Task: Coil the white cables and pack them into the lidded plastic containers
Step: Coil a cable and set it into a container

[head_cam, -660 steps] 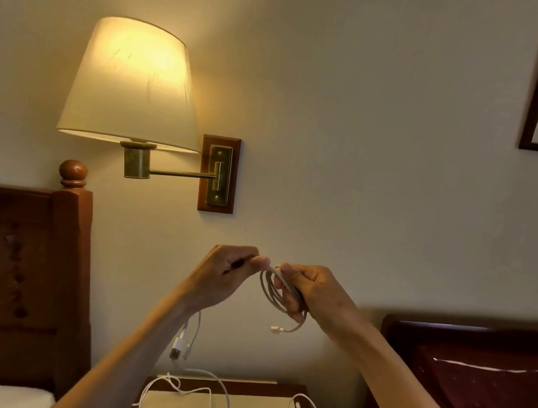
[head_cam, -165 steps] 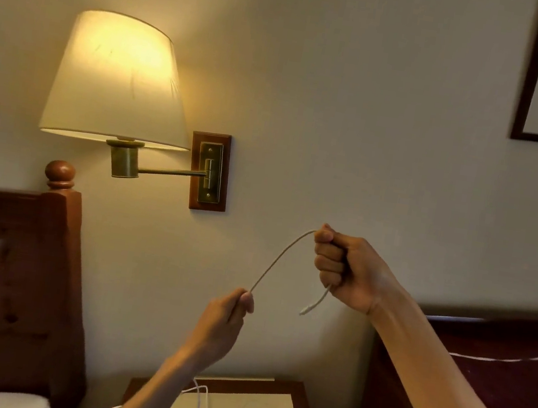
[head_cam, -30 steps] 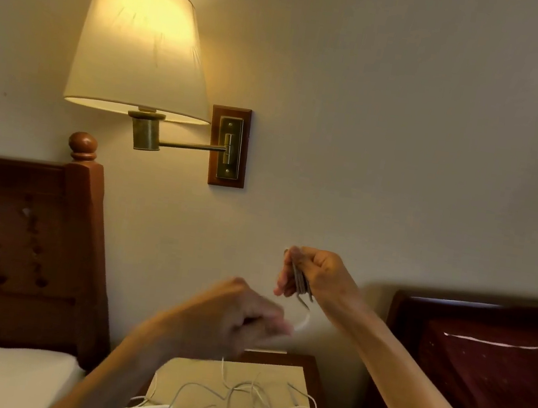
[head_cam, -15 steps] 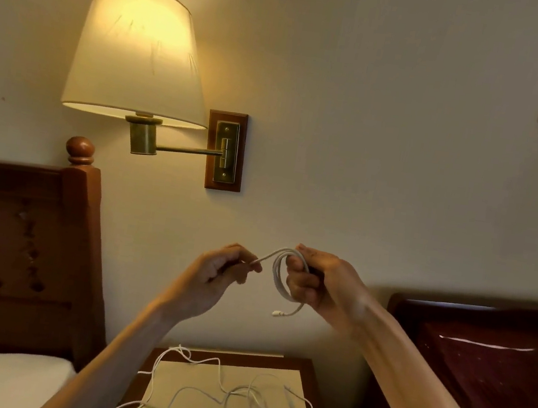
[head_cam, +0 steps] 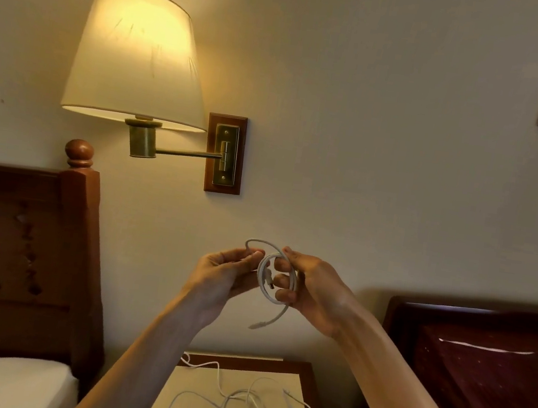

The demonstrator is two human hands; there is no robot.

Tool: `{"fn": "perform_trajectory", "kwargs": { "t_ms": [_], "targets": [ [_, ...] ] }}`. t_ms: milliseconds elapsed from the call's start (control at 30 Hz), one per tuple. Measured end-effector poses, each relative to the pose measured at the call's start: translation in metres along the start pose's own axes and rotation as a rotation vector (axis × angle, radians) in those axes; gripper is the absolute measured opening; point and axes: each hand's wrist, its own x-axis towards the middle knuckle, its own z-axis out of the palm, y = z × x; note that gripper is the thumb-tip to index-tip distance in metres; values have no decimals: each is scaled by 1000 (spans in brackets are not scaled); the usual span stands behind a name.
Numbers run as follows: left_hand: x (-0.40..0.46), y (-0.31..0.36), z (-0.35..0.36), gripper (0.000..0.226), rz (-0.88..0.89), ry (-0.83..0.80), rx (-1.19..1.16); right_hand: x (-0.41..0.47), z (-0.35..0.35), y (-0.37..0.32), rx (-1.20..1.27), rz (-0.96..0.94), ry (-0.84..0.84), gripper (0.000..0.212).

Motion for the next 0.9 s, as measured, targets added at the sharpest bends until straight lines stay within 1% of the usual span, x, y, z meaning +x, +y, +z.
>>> {"fn": "perform_trajectory", "kwargs": {
  "t_ms": [67,133,200,267,300,333,400,467,500,567,600,633,700,767,833,900],
  "targets": [
    [-2,-3,1,19,-108,-55,-42,2,0,2,-67,2,31,35],
    [-3,-6,2,15,-188,-86,-2,3,1,3,-119,6,60,37],
    [-5,-6,3,16,-209,-92,68,3,3,5,-183,-11,86,38],
    [-10,-5,6,24,-177,-89,95,5,4,5,-235,-38,115,38],
    [-15,-3,9,28,-134,-87,146,6,4,5,-243,-47,125,38],
    [-19,-1,12,26,-72,-84,249,7,5,5,-246,-52,127,38],
    [-25,-1,18,11,57,-38,483,10,6,7,-270,-56,132,38],
    [-24,-3,20,10,174,71,640,11,9,8,-283,-66,159,33],
    [-24,-4,20,13,239,156,734,13,10,9,-280,-79,180,32],
    [-26,-8,18,27,385,366,969,16,9,8,-282,-108,216,32],
    [-28,-9,19,26,455,437,1078,18,10,7,-284,-116,222,32],
    [-32,-10,21,25,502,471,1176,20,11,7,-288,-119,224,31],
    [-39,-15,28,30,542,467,1330,24,13,10,-307,-128,238,29],
    [-41,-19,30,35,568,444,1410,27,16,12,-338,-153,256,30],
    [-42,-21,27,33,586,404,1386,30,13,11,-375,-196,288,31],
    [-44,-27,22,33,649,348,1281,32,7,9,-395,-216,314,30]
  ]
}}
